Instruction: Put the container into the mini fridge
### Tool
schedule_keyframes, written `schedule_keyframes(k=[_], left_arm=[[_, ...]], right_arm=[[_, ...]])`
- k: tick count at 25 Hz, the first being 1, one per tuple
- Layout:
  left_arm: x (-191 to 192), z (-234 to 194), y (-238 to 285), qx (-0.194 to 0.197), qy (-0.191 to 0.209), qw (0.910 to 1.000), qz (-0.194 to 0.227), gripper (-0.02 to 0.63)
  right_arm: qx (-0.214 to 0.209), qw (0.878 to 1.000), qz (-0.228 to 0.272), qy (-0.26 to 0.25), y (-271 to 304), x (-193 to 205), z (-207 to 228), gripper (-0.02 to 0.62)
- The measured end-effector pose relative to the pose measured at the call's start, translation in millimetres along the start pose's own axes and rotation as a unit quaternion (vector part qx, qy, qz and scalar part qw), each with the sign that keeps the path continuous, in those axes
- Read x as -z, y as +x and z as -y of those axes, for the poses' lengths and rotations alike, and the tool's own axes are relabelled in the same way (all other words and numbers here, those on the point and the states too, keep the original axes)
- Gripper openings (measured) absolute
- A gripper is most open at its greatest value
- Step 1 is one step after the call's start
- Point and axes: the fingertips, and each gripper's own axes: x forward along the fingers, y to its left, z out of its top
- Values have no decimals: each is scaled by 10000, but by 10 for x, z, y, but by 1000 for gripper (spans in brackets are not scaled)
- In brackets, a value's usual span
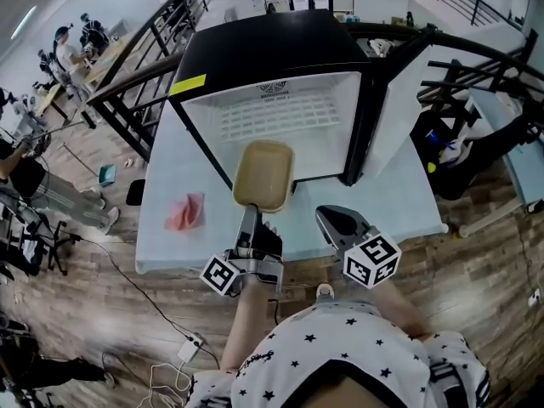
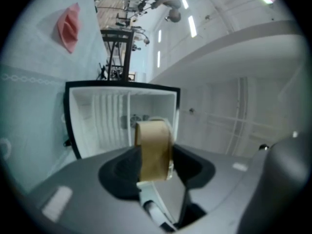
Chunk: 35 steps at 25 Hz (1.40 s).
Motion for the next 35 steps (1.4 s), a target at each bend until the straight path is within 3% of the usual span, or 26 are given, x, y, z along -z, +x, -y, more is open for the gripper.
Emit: schedule_keyframes(k=[19, 35], left_arm=[[-193, -412, 917, -202, 133, 9984, 505, 202], [-317, -713, 1461, -385, -239, 9949, 897, 204]], right_arm=[[-399, 9992, -88, -39, 329, -82, 672, 21], [-427, 9989, -195, 77, 321, -7, 858, 21]])
